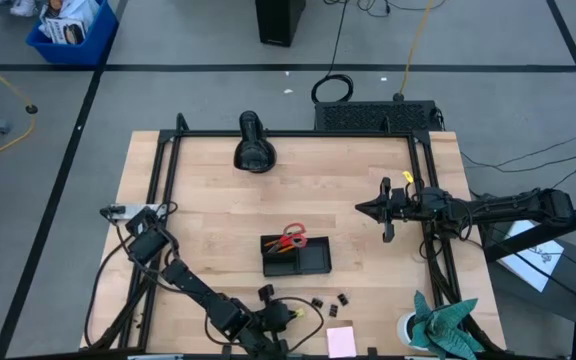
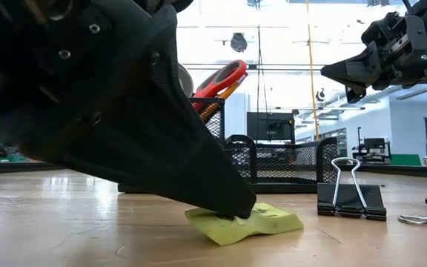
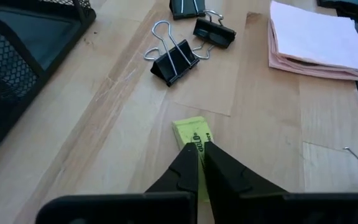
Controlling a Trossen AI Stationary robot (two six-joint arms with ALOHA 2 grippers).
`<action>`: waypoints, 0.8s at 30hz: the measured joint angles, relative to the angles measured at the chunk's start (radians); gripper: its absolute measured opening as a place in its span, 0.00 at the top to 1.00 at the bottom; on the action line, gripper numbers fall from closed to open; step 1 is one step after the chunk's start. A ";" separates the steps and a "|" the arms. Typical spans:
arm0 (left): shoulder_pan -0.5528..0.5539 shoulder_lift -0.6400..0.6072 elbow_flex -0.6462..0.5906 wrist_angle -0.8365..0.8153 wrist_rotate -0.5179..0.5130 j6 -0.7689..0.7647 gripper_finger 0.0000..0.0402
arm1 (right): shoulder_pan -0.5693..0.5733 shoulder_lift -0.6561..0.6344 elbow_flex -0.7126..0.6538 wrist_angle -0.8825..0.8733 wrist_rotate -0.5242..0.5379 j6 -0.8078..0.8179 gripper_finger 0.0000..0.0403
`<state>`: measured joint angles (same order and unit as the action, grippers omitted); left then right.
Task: Pick and place office supplies into organizer
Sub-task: Put the yellow eraser into the desk organizer, then put the left black binder clip into the desk organizer
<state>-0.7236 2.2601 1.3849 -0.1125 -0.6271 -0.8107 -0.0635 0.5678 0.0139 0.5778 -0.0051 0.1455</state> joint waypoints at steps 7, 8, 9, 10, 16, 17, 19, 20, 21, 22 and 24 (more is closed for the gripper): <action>0.013 -0.017 -0.006 0.083 -0.014 0.152 0.92 | 0.000 0.000 0.000 -0.011 0.000 0.000 0.99; 0.013 -0.020 -0.006 0.096 -0.014 0.188 0.91 | 0.000 0.000 0.000 -0.011 0.000 0.000 0.99; 0.014 -0.023 -0.007 0.108 -0.014 0.217 0.89 | 0.000 0.000 0.000 -0.013 0.000 0.000 0.99; 0.014 -0.028 -0.007 0.113 -0.014 0.241 0.88 | 0.000 0.000 0.000 -0.017 -0.002 0.000 0.99; 0.015 -0.084 -0.007 0.130 -0.031 0.346 0.77 | 0.000 0.000 0.000 -0.030 -0.051 0.011 0.98; 0.016 -0.091 -0.006 0.143 -0.040 0.357 0.76 | 0.000 0.000 0.000 -0.039 -0.051 0.011 0.97; 0.014 -0.102 -0.006 0.155 -0.105 0.365 0.75 | 0.000 0.000 0.002 -0.063 -0.052 0.011 0.94; 0.011 -0.103 -0.006 0.175 -0.163 0.371 0.75 | 0.002 0.000 0.007 -0.079 -0.052 0.011 0.92; 0.005 -0.104 -0.006 0.203 -0.227 0.396 0.76 | 0.008 0.001 0.013 -0.104 -0.051 0.007 0.89; -0.002 -0.105 -0.006 0.225 -0.288 0.441 0.77 | 0.022 0.002 0.021 -0.124 -0.051 0.002 0.87; -0.023 -0.106 -0.005 0.251 -0.378 0.537 0.80 | 0.060 0.003 0.040 -0.148 -0.051 -0.013 0.84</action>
<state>-0.7462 2.1536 1.3800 0.1380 -1.0050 -0.2734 -0.0034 0.5713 0.0537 0.4298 -0.0561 0.1325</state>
